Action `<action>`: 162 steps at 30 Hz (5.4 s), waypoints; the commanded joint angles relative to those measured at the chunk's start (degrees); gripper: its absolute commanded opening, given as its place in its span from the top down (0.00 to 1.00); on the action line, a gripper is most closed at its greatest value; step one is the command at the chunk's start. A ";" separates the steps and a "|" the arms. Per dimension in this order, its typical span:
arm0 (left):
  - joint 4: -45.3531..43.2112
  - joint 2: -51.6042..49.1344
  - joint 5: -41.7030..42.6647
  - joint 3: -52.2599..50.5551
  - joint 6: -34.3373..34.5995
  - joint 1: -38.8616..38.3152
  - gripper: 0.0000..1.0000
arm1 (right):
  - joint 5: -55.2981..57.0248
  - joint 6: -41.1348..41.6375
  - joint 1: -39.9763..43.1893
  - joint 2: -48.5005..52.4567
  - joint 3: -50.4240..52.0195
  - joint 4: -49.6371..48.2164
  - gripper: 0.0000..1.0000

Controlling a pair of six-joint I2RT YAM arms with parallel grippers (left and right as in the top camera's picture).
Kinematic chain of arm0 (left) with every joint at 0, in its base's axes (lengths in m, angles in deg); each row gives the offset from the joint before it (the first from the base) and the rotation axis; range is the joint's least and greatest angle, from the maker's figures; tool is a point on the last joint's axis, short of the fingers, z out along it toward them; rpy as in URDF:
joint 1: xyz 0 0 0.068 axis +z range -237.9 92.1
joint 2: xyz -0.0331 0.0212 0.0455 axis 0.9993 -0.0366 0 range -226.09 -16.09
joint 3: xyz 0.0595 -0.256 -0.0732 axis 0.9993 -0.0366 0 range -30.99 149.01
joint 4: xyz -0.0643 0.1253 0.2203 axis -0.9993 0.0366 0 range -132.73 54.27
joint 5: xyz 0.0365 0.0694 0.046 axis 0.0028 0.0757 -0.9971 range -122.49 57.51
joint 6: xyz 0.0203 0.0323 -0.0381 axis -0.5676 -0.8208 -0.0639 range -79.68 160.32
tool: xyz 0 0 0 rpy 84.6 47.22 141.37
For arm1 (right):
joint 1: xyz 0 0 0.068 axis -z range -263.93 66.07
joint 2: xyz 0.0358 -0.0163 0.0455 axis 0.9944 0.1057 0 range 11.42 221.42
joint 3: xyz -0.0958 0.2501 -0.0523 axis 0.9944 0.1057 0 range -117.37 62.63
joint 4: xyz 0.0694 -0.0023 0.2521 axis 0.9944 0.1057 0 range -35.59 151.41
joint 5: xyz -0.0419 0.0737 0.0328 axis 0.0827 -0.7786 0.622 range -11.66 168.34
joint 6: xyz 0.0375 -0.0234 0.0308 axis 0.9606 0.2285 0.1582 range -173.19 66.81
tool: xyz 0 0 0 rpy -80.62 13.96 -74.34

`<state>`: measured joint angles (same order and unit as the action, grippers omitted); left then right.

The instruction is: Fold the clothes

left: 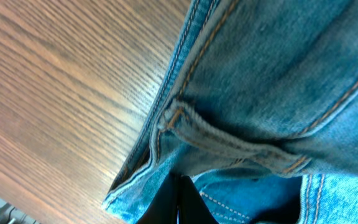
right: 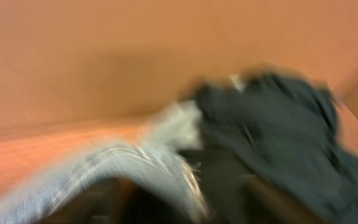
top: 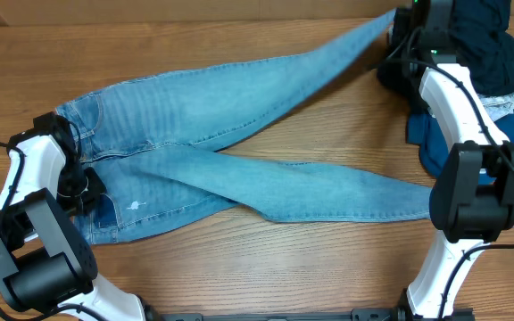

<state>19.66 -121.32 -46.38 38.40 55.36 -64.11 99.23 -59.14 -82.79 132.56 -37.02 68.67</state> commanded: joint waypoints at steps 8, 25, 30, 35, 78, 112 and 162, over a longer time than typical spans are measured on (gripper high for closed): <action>1.31 -0.39 0.39 0.94 1.25 0.68 0.96 | -6.54 8.13 -2.16 -8.57 -1.68 28.76 0.00; -3.72 -0.33 -4.61 1.16 2.54 0.31 0.96 | -23.56 18.01 -2.43 -9.92 -1.68 45.68 0.96; -5.07 3.23 -1.70 6.12 3.15 -3.45 0.96 | -23.58 18.01 -2.43 -9.92 -1.68 45.20 0.96; -11.85 8.37 -2.19 10.19 2.05 -7.76 0.96 | -23.58 18.01 -2.43 -9.92 -1.68 45.22 0.96; -31.74 -28.57 -20.63 9.25 -19.37 -10.67 0.96 | -25.81 19.85 -2.43 -9.92 -1.68 51.60 0.96; -9.29 -20.00 -2.45 33.20 3.19 -12.35 0.96 | -21.27 20.68 -0.15 -10.03 -7.02 50.07 0.96; -0.39 -8.98 3.19 34.01 4.31 -31.95 0.96 | -22.34 21.99 15.19 8.57 -35.19 56.85 0.96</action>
<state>18.37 -131.81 -43.39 71.68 59.69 -95.98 77.35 -35.78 -64.32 146.66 -66.42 118.88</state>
